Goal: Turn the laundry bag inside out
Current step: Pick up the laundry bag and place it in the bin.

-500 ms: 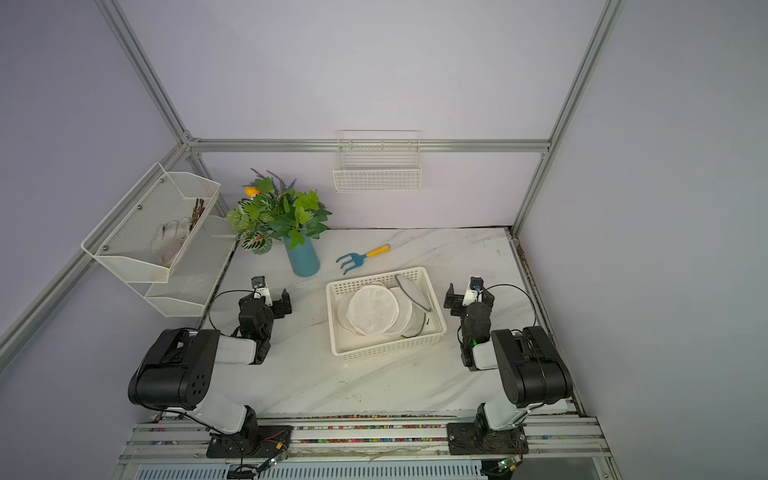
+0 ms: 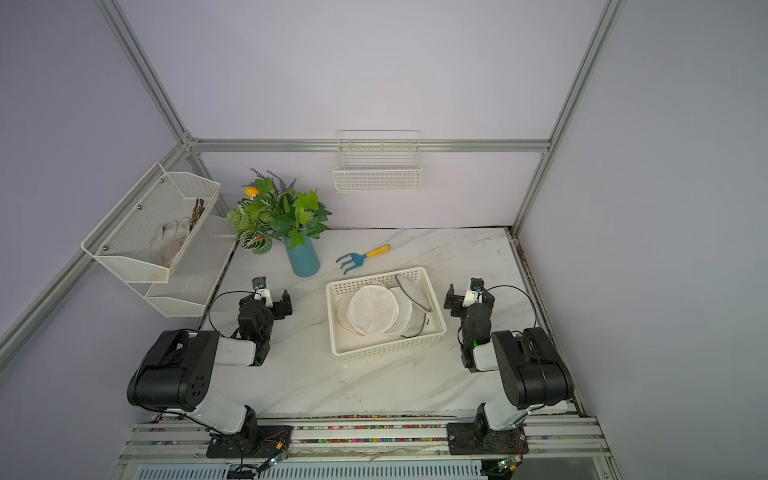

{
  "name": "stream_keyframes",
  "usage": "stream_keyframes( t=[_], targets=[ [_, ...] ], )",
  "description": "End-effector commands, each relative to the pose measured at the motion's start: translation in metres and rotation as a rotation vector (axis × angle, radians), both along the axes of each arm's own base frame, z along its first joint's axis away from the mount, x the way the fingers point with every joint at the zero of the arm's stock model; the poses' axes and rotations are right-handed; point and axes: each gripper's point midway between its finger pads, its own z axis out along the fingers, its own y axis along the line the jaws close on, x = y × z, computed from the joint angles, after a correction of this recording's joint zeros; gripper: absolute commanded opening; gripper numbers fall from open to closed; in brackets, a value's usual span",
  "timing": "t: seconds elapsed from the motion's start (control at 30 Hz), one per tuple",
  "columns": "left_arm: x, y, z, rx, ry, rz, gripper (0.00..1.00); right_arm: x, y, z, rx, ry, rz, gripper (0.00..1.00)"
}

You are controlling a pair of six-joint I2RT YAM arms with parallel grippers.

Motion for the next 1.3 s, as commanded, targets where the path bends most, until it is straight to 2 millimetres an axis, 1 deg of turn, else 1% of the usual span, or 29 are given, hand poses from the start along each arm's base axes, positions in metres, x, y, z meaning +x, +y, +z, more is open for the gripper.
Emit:
stream_keyframes(
  t=[0.0, 0.03, 0.07, 0.1, 0.17, 0.2, 0.23, 0.3, 0.4, 0.47, 0.57, 0.67, 0.77, 0.87, 0.93, 1.0, 1.13, 1.23, 1.27],
  targets=[
    [-0.005, -0.006, 0.039, 0.018, -0.101, -0.049, 1.0, -0.023, -0.005, 0.043, 0.014, -0.136, -0.018, 0.99],
    [-0.008, -0.006, 0.053, 0.017, -0.123, -0.046, 1.0, -0.029, -0.003, 0.055, 0.014, -0.157, -0.005, 0.99],
    [-0.011, -0.007, 0.059, 0.018, -0.117, -0.05, 1.0, -0.035, -0.005, 0.065, 0.05, -0.178, -0.014, 0.99],
    [-0.012, -0.007, 0.068, 0.003, -0.118, -0.048, 1.0, -0.041, -0.012, 0.072, 0.137, -0.19, -0.055, 1.0],
    [-0.014, 0.0, 0.081, -0.08, -0.095, 0.017, 1.0, -0.057, -0.04, 0.073, 0.386, -0.201, -0.234, 0.99],
    [-0.016, 0.004, 0.084, -0.128, -0.059, 0.054, 1.0, -0.065, -0.052, 0.068, 0.494, -0.178, -0.324, 0.99],
    [-0.017, 0.005, 0.09, -0.163, -0.027, 0.073, 1.0, -0.07, -0.053, 0.067, 0.542, -0.144, -0.338, 0.99],
    [-0.02, -0.004, 0.094, -0.218, 0.036, 0.048, 1.0, -0.07, -0.036, 0.07, 0.544, -0.068, -0.242, 0.99],
    [-0.025, -0.024, 0.098, -0.317, 0.092, -0.034, 1.0, -0.072, -0.013, 0.068, 0.61, 0.053, -0.148, 1.0],
    [-0.03, -0.036, 0.1, -0.399, 0.123, -0.07, 1.0, -0.069, 0.008, 0.073, 0.617, 0.131, -0.038, 0.99],
    [-0.04, -0.06, 0.101, -0.498, 0.172, -0.137, 1.0, -0.067, 0.043, 0.08, 0.62, 0.26, 0.119, 0.99],
    [-0.051, -0.087, 0.101, -0.554, 0.226, -0.197, 1.0, -0.067, 0.083, 0.088, 0.512, 0.373, 0.258, 0.98],
    [-0.063, -0.109, 0.091, -0.636, 0.301, -0.205, 0.98, -0.066, 0.127, 0.096, 0.368, 0.437, 0.408, 0.98],
    [-0.073, -0.134, 0.078, -0.723, 0.381, -0.228, 0.96, -0.056, 0.159, 0.088, 0.264, 0.516, 0.488, 0.98],
    [-0.079, -0.149, 0.071, -0.744, 0.426, -0.236, 0.96, -0.047, 0.178, 0.079, 0.202, 0.589, 0.522, 0.98],
    [-0.084, -0.163, 0.06, -0.75, 0.473, -0.234, 0.97, -0.038, 0.191, 0.066, 0.128, 0.659, 0.507, 0.98],
    [-0.092, -0.173, 0.034, -0.743, 0.572, -0.194, 0.96, -0.021, 0.2, 0.048, 0.04, 0.719, 0.446, 0.96],
    [-0.096, -0.178, 0.021, -0.736, 0.621, -0.185, 0.96, -0.009, 0.203, 0.034, 0.014, 0.759, 0.405, 0.88],
    [-0.097, -0.18, 0.019, -0.733, 0.626, -0.187, 0.95, -0.006, 0.203, 0.025, 0.001, 0.786, 0.384, 0.84]
  ],
)
